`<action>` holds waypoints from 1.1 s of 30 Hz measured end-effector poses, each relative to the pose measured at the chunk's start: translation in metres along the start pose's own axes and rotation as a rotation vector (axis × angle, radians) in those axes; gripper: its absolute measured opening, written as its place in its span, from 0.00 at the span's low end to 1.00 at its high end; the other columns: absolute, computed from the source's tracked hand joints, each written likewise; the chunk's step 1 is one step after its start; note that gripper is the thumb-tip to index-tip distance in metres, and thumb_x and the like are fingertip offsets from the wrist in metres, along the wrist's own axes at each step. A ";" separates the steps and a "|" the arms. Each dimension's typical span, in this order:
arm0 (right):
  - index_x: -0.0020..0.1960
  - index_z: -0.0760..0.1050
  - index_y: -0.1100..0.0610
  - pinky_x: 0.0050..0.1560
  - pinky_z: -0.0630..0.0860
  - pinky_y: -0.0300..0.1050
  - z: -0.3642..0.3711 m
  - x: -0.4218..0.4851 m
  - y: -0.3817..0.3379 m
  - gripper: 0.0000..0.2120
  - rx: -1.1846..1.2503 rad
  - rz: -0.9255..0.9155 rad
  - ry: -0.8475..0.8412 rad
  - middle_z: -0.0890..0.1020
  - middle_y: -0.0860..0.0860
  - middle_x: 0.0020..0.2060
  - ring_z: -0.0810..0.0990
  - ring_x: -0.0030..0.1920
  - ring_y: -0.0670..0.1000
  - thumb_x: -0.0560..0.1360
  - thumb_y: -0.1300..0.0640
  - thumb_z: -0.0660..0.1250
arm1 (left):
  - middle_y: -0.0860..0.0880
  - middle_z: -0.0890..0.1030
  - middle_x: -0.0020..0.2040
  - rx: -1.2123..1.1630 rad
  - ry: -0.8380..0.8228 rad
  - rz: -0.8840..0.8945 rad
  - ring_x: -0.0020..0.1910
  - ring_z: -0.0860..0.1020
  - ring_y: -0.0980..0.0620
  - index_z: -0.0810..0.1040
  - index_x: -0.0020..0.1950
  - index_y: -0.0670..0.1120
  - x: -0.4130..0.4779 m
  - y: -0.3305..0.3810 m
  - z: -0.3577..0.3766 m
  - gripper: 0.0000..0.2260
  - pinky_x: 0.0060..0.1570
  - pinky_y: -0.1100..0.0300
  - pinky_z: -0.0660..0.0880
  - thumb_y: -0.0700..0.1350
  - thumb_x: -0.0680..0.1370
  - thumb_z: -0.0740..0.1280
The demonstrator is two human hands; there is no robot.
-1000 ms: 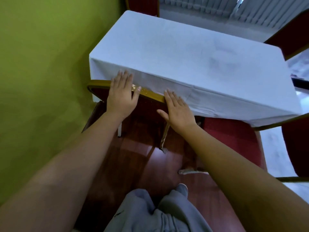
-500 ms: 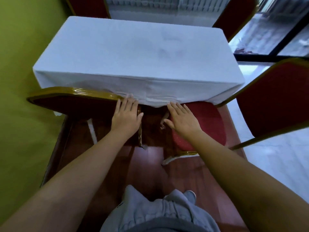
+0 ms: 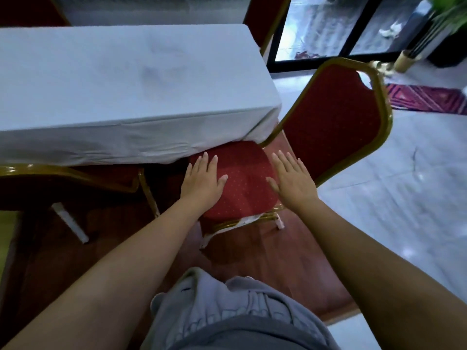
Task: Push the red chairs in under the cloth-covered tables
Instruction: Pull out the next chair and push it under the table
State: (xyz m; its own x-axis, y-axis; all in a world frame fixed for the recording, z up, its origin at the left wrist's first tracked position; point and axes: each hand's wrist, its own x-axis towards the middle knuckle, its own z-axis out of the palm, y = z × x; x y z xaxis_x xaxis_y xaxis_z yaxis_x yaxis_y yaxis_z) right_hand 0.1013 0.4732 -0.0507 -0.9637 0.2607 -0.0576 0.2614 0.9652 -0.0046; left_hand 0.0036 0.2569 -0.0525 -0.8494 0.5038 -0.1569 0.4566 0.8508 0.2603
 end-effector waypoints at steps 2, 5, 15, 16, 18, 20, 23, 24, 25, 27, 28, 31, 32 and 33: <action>0.79 0.50 0.55 0.76 0.45 0.50 0.000 -0.002 0.027 0.31 0.002 0.037 0.010 0.53 0.52 0.78 0.50 0.78 0.52 0.81 0.43 0.53 | 0.43 0.48 0.80 -0.013 -0.018 0.010 0.79 0.47 0.47 0.49 0.79 0.46 0.011 0.026 0.006 0.29 0.76 0.49 0.45 0.58 0.82 0.50; 0.79 0.50 0.55 0.77 0.45 0.51 -0.002 0.003 0.065 0.30 0.017 0.104 0.036 0.53 0.53 0.78 0.49 0.78 0.53 0.82 0.44 0.52 | 0.43 0.49 0.80 -0.038 -0.027 0.048 0.79 0.48 0.47 0.50 0.79 0.45 0.028 0.061 0.013 0.29 0.76 0.49 0.45 0.57 0.82 0.51; 0.78 0.55 0.58 0.77 0.45 0.52 -0.024 0.066 0.159 0.27 0.025 0.273 0.218 0.56 0.55 0.78 0.50 0.78 0.55 0.81 0.49 0.54 | 0.41 0.49 0.79 -0.065 -0.009 0.113 0.78 0.48 0.45 0.51 0.79 0.45 0.119 0.144 0.025 0.29 0.76 0.48 0.48 0.55 0.82 0.55; 0.78 0.54 0.57 0.77 0.45 0.51 -0.027 0.074 0.168 0.27 0.012 0.285 0.232 0.56 0.55 0.78 0.49 0.78 0.54 0.82 0.49 0.54 | 0.40 0.50 0.79 -0.068 0.001 0.126 0.78 0.49 0.45 0.52 0.78 0.44 0.129 0.151 0.026 0.29 0.76 0.47 0.49 0.55 0.82 0.55; 0.78 0.53 0.57 0.77 0.44 0.51 -0.034 0.095 0.190 0.27 0.006 0.310 0.243 0.54 0.54 0.78 0.48 0.78 0.54 0.82 0.49 0.53 | 0.40 0.51 0.79 -0.076 -0.002 0.147 0.78 0.50 0.44 0.52 0.78 0.44 0.154 0.168 0.024 0.29 0.76 0.47 0.50 0.55 0.81 0.56; 0.78 0.52 0.56 0.77 0.42 0.50 -0.041 0.115 0.211 0.27 -0.003 0.322 0.249 0.52 0.53 0.78 0.47 0.78 0.53 0.82 0.49 0.52 | 0.40 0.51 0.79 -0.093 -0.013 0.149 0.78 0.50 0.43 0.51 0.78 0.44 0.180 0.184 0.021 0.29 0.76 0.48 0.50 0.55 0.81 0.56; 0.79 0.50 0.55 0.76 0.41 0.49 -0.051 0.140 0.241 0.28 -0.032 0.339 0.259 0.50 0.53 0.79 0.45 0.78 0.52 0.82 0.48 0.51 | 0.42 0.48 0.80 -0.127 -0.038 0.162 0.78 0.48 0.44 0.50 0.79 0.46 0.214 0.208 0.018 0.30 0.76 0.49 0.51 0.56 0.82 0.55; 0.79 0.49 0.56 0.77 0.41 0.49 -0.054 0.147 0.250 0.28 -0.040 0.339 0.260 0.49 0.54 0.79 0.44 0.78 0.52 0.82 0.48 0.50 | 0.43 0.48 0.80 -0.130 -0.042 0.172 0.78 0.47 0.45 0.50 0.79 0.46 0.225 0.216 0.018 0.30 0.76 0.49 0.50 0.56 0.82 0.55; 0.79 0.48 0.56 0.77 0.41 0.49 -0.056 0.155 0.258 0.28 -0.041 0.330 0.261 0.48 0.54 0.79 0.44 0.78 0.52 0.82 0.49 0.50 | 0.43 0.48 0.80 -0.131 -0.045 0.179 0.79 0.47 0.45 0.50 0.79 0.47 0.235 0.223 0.018 0.30 0.76 0.49 0.49 0.57 0.82 0.55; 0.79 0.47 0.56 0.77 0.42 0.50 -0.061 0.170 0.267 0.29 -0.032 0.296 0.264 0.48 0.53 0.79 0.44 0.78 0.52 0.82 0.50 0.51 | 0.43 0.49 0.80 -0.125 -0.043 0.180 0.78 0.47 0.45 0.51 0.79 0.47 0.250 0.236 0.017 0.29 0.75 0.49 0.49 0.57 0.82 0.55; 0.79 0.47 0.57 0.77 0.42 0.50 -0.065 0.177 0.271 0.29 -0.021 0.277 0.265 0.48 0.53 0.79 0.44 0.78 0.52 0.82 0.50 0.51 | 0.43 0.50 0.80 -0.116 -0.038 0.184 0.78 0.48 0.44 0.51 0.79 0.46 0.255 0.242 0.017 0.29 0.75 0.49 0.49 0.57 0.82 0.54; 0.79 0.50 0.59 0.77 0.44 0.49 -0.074 0.199 0.279 0.28 0.001 0.229 0.262 0.52 0.55 0.78 0.47 0.78 0.53 0.82 0.50 0.51 | 0.43 0.51 0.79 -0.104 -0.015 0.202 0.78 0.49 0.44 0.51 0.79 0.46 0.268 0.258 0.016 0.29 0.75 0.49 0.47 0.57 0.82 0.54; 0.78 0.51 0.59 0.77 0.45 0.49 -0.077 0.208 0.282 0.27 0.011 0.212 0.254 0.53 0.55 0.78 0.48 0.78 0.54 0.83 0.50 0.50 | 0.43 0.52 0.79 -0.114 -0.011 0.197 0.78 0.49 0.44 0.52 0.79 0.46 0.272 0.262 0.016 0.29 0.75 0.50 0.47 0.57 0.82 0.54; 0.78 0.53 0.60 0.77 0.45 0.49 -0.081 0.217 0.285 0.27 0.027 0.194 0.240 0.55 0.55 0.78 0.49 0.78 0.54 0.83 0.49 0.49 | 0.43 0.52 0.79 -0.124 -0.006 0.185 0.78 0.49 0.44 0.52 0.79 0.46 0.274 0.266 0.016 0.29 0.75 0.49 0.47 0.57 0.82 0.54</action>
State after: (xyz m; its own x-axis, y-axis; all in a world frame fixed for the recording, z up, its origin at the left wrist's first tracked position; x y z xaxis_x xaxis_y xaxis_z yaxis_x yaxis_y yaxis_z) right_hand -0.0378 0.8069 0.0167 -0.8800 0.4406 0.1772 0.4404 0.8968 -0.0430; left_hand -0.1038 0.6241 -0.0416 -0.7527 0.6506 -0.1010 0.5679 0.7192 0.4002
